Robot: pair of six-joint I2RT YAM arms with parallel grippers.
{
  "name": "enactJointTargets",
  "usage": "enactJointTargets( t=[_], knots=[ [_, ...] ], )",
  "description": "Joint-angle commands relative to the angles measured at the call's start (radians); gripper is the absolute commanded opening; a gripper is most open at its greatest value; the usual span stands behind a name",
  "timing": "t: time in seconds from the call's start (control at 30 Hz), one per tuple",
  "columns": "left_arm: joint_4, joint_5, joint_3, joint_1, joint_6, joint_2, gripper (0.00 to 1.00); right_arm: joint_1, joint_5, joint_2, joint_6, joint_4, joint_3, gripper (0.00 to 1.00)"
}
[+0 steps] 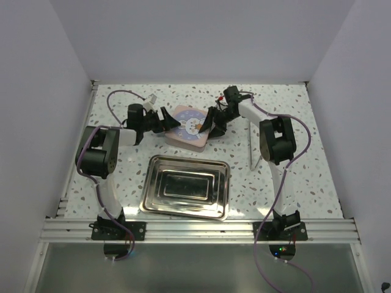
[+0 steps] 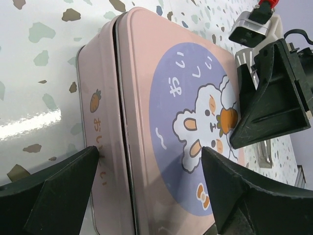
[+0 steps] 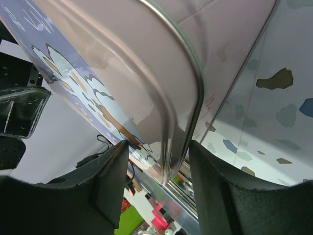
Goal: Pack the cookies
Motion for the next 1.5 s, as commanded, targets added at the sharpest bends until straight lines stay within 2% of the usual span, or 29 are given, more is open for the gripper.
enactJointTargets(
  t=[0.0,0.33,0.4,0.5,0.6,0.63,0.7,0.87,0.97,1.1,1.2,1.23,1.3,1.33,1.37,1.4,1.47],
  knots=[
    [-0.144,0.085,0.014,-0.037,-0.011,0.054,0.91,0.021,-0.020,0.016,0.060,0.194,0.045,0.54],
    [-0.153,0.079,0.015,-0.037,-0.026,0.102,0.68,0.021,0.011,0.042,0.077,0.157,0.087,0.54],
    [-0.150,0.085,0.015,-0.037,-0.028,0.111,0.59,0.023,0.015,0.052,0.080,0.145,0.104,0.54],
    [-0.150,0.085,0.014,-0.036,-0.031,0.123,0.57,0.024,0.017,0.062,0.080,0.129,0.118,0.54],
    [-0.149,0.087,0.020,-0.033,-0.042,0.142,0.59,0.024,0.019,0.066,0.083,0.125,0.121,0.55],
    [-0.149,0.091,0.022,-0.033,-0.046,0.151,0.67,0.024,0.020,0.069,0.086,0.125,0.121,0.56],
    [-0.158,0.090,0.031,-0.033,-0.052,0.157,0.75,0.024,0.020,0.075,0.089,0.114,0.135,0.56],
    [-0.176,0.091,0.032,-0.027,-0.081,0.174,0.70,0.024,0.048,0.128,0.077,0.031,0.247,0.65],
    [-0.187,0.096,0.029,-0.027,-0.086,0.185,0.79,0.024,0.054,0.144,0.083,0.013,0.291,0.69],
    [-0.190,0.099,0.025,-0.025,-0.088,0.191,0.83,0.024,0.055,0.144,0.094,0.022,0.276,0.70],
    [-0.173,0.116,0.014,-0.022,-0.098,0.180,0.94,0.024,0.062,0.141,0.099,0.027,0.273,0.70],
    [-0.169,0.115,0.011,-0.021,-0.107,0.174,0.94,0.024,0.063,0.138,0.102,0.027,0.273,0.70],
    [-0.158,0.125,0.000,-0.019,-0.115,0.165,0.89,0.024,0.065,0.140,0.103,0.024,0.279,0.70],
    [-0.153,0.128,-0.003,-0.017,-0.124,0.165,0.79,0.024,0.068,0.137,0.108,0.023,0.281,0.70],
    [-0.144,0.131,-0.006,-0.016,-0.126,0.162,0.74,0.024,0.069,0.135,0.109,0.025,0.282,0.70],
    [-0.141,0.134,-0.015,-0.014,-0.132,0.160,0.62,0.024,0.071,0.135,0.111,0.027,0.285,0.70],
    [-0.129,0.136,-0.027,-0.013,-0.132,0.160,0.54,0.024,0.077,0.131,0.123,0.030,0.287,0.70]
  ],
)
